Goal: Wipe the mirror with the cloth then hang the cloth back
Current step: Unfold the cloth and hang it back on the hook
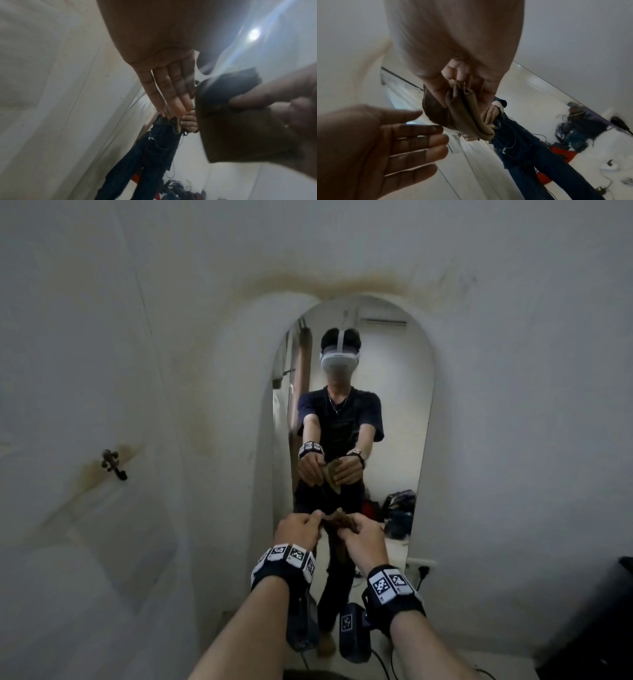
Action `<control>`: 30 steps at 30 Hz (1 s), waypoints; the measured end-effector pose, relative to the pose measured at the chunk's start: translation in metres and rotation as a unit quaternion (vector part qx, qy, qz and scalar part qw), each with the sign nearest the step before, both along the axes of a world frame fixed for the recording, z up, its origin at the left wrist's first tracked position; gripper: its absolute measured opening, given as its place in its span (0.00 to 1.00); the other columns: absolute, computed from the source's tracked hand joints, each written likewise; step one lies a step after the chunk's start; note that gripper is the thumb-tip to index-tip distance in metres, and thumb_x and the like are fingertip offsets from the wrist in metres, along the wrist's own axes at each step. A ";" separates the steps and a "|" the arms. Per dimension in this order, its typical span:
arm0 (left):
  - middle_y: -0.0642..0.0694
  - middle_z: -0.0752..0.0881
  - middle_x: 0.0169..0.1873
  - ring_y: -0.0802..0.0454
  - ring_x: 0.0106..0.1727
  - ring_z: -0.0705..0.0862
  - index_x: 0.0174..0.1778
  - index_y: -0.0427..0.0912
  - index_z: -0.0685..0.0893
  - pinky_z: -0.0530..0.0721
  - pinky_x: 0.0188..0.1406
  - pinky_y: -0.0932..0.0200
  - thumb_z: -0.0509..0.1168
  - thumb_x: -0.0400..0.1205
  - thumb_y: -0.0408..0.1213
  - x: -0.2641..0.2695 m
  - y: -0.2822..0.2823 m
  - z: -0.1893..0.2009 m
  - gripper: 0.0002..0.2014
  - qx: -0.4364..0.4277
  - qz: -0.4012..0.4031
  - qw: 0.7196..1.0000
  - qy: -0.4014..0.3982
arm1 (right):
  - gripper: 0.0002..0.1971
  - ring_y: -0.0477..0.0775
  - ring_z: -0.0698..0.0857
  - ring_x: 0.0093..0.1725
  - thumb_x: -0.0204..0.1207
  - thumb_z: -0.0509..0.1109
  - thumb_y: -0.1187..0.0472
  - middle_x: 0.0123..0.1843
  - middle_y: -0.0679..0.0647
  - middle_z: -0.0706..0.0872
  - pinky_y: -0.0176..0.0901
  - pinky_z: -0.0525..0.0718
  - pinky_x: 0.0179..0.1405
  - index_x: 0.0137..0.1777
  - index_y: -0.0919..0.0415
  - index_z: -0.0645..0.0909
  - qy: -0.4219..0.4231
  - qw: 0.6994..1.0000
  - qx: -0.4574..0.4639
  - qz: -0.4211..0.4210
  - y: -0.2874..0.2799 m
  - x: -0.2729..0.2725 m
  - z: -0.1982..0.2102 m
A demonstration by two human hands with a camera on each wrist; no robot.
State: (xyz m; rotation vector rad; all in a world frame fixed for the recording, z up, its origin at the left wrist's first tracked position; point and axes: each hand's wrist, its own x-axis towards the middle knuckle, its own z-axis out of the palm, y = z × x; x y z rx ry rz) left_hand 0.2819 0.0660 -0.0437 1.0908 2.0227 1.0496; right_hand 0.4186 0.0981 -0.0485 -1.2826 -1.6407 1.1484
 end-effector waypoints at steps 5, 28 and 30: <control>0.42 0.89 0.26 0.45 0.27 0.89 0.32 0.41 0.91 0.87 0.32 0.53 0.73 0.77 0.47 0.011 -0.009 0.044 0.13 0.034 0.031 0.981 -0.190 | 0.07 0.44 0.88 0.42 0.72 0.72 0.64 0.40 0.47 0.91 0.31 0.81 0.38 0.45 0.53 0.89 -0.005 0.999 0.009 0.039 -0.018 0.006 0.043; 0.37 0.91 0.37 0.47 0.35 0.90 0.44 0.33 0.89 0.88 0.35 0.58 0.74 0.75 0.28 -0.043 -0.029 0.116 0.04 0.103 -0.034 0.930 -0.352 | 0.05 0.56 0.89 0.42 0.73 0.76 0.63 0.41 0.63 0.91 0.45 0.88 0.46 0.42 0.66 0.90 0.182 0.977 -0.041 0.107 -0.014 -0.004 0.123; 0.38 0.91 0.35 0.48 0.33 0.90 0.41 0.34 0.89 0.89 0.36 0.57 0.74 0.75 0.27 -0.049 -0.029 0.120 0.01 0.084 -0.054 0.934 -0.342 | 0.06 0.56 0.89 0.41 0.71 0.78 0.63 0.40 0.62 0.90 0.47 0.87 0.47 0.40 0.66 0.89 0.179 0.976 -0.045 0.112 -0.007 -0.004 0.123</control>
